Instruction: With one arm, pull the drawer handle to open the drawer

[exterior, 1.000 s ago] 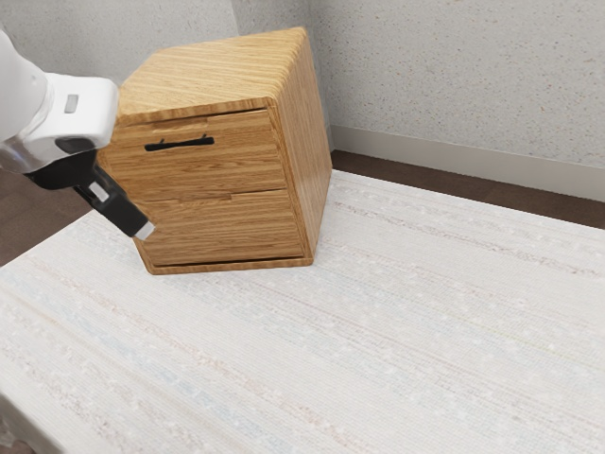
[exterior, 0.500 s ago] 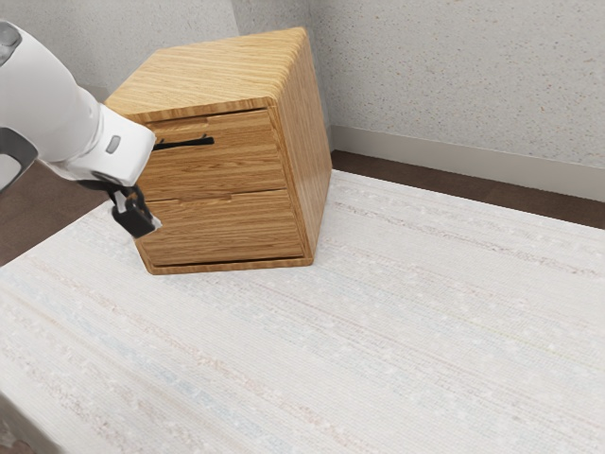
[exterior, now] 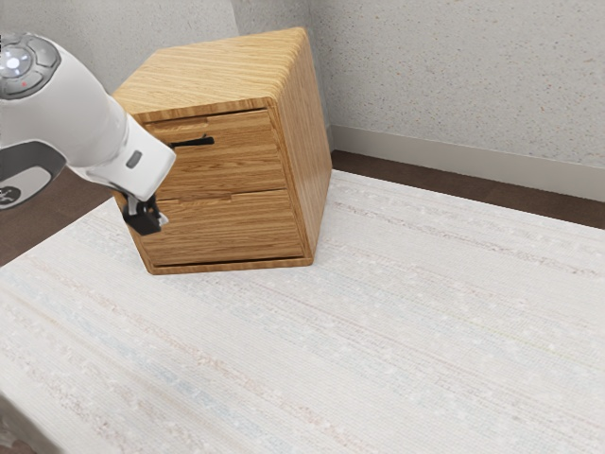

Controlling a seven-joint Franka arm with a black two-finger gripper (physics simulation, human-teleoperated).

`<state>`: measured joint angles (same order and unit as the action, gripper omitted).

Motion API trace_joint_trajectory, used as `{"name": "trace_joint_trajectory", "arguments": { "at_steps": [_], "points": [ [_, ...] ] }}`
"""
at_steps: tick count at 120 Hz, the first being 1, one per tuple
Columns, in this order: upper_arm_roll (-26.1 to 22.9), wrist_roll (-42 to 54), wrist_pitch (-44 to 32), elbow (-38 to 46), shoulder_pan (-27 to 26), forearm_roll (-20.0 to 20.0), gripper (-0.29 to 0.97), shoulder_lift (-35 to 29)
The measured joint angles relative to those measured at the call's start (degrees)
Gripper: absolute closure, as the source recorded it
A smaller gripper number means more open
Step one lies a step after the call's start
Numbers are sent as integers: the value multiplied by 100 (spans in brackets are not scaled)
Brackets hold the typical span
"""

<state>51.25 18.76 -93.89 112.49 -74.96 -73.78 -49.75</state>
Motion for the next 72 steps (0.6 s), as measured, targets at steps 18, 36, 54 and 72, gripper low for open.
{"name": "trace_joint_trajectory", "arguments": {
  "at_steps": [18,36,54,72],
  "points": [
    [18,199,0,-3,-7,-148,0,-15],
    [219,366,-110,-265,-133,-196,0,16],
    [469,472,-351,-409,-280,-146,0,33],
    [516,519,-500,-476,-289,351,0,140]
  ]
}}
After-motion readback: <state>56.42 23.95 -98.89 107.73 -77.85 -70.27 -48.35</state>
